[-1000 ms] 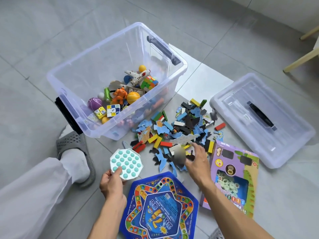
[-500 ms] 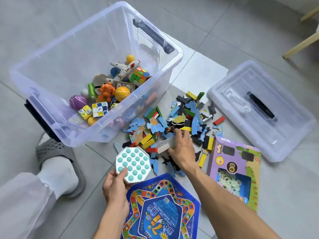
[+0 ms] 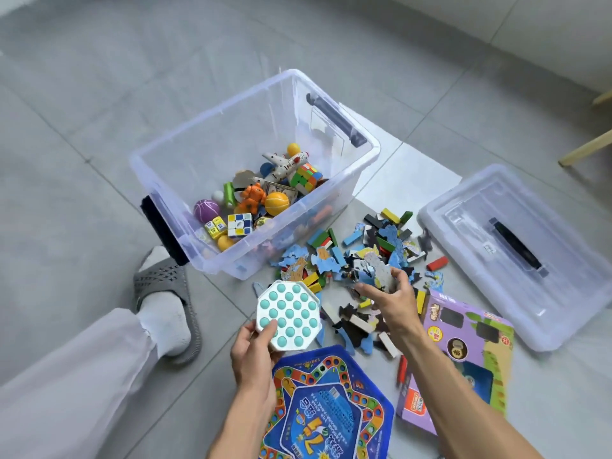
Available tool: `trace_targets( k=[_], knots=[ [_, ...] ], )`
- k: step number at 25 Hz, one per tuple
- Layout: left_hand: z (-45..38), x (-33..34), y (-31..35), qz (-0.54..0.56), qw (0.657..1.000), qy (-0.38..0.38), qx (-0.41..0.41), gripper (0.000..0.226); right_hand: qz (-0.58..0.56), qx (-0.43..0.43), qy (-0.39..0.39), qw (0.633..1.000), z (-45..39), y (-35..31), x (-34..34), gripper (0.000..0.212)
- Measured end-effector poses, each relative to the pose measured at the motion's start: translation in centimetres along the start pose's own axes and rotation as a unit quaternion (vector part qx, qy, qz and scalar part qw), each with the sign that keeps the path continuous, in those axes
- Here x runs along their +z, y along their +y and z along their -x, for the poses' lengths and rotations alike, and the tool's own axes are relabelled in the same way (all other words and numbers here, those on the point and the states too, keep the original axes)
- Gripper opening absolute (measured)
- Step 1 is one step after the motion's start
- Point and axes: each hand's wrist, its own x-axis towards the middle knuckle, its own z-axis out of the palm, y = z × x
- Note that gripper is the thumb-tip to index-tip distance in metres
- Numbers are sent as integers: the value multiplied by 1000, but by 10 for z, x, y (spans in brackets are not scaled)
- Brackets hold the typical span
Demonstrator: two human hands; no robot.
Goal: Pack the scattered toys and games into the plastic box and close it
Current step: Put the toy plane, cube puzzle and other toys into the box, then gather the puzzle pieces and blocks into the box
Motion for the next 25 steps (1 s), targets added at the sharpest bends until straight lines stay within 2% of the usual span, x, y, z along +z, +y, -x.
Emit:
trace_targets(
  k=[4,6,8,10,12,14,17,18,19,21,22,23,25],
  knots=[
    [47,6,50,72,992,-66,84,16,-79,-61,-19,995,49,-61,28,64],
    [70,9,87,120,982,-73,125,17,-75,-102,-50,991,62,-105,49,60],
    [79,15,130,154,971,-89,158,18,-47,-113,-85,989,63,-154,72,65],
    [73,26,173,140,969,-128,158,19,-33,-76,-132,988,57,-201,95,80],
    [66,34,205,79,973,-181,117,32,-23,-39,-164,986,57,-234,112,88],
    [57,35,208,9,980,-178,85,39,42,-56,-116,991,55,-237,113,83],
    [46,23,161,-6,984,-141,106,31,85,-139,-48,985,57,-182,81,50],
    [43,19,136,-15,986,-132,102,25,78,-128,-35,988,59,-148,63,36],
    [38,16,108,-45,989,-118,83,21,70,-82,-17,994,63,-106,45,26],
    [25,9,50,-167,980,-104,37,18,81,41,49,995,71,-19,8,22],
    [17,5,23,-252,961,-113,28,20,126,76,73,986,74,18,-8,25],
    [9,2,-2,-335,933,-124,32,22,186,91,65,976,76,49,-21,28],
    [-2,-5,-40,-486,860,-139,66,31,306,95,-21,947,84,88,-29,38]
  ],
)
